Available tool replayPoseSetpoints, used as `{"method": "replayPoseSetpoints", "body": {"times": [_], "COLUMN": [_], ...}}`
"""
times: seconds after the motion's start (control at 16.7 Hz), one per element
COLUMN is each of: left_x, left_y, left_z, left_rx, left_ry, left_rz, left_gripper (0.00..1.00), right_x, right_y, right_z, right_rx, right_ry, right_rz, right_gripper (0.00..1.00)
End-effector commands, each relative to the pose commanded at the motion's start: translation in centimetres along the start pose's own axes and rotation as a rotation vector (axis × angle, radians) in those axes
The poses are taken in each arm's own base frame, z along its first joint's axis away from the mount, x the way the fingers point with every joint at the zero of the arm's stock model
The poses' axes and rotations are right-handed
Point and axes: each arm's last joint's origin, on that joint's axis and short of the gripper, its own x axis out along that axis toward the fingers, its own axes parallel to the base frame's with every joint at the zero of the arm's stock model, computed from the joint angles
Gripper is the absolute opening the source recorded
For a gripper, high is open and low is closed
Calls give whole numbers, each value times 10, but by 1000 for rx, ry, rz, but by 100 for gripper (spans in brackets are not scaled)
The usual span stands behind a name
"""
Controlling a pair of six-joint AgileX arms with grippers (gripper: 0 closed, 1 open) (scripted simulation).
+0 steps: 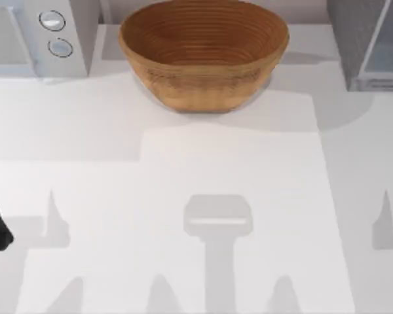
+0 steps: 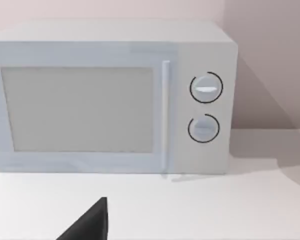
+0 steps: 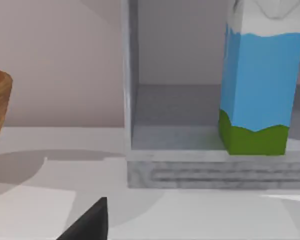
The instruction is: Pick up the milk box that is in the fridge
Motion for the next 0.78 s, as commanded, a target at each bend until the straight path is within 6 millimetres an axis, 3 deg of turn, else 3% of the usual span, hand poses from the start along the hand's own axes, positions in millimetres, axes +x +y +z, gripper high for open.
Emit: {"method": "replayPoseSetpoints", "body": {"times": [0.42,0.78], "left_x": [0,0], "left_y": [0,0], "left_z": [0,0], "left_rx": [0,0], "left_ry": [0,0], "left_rz": [0,0], "left_gripper": [100,100], "right_x": [9,46], "right_y": [-5,-27], "right_z": [12,20], "right_rx": [-6,-17], "right_ry": [-31,-39], "right_rz": [-1,-7], "right_gripper": [100,100]}}
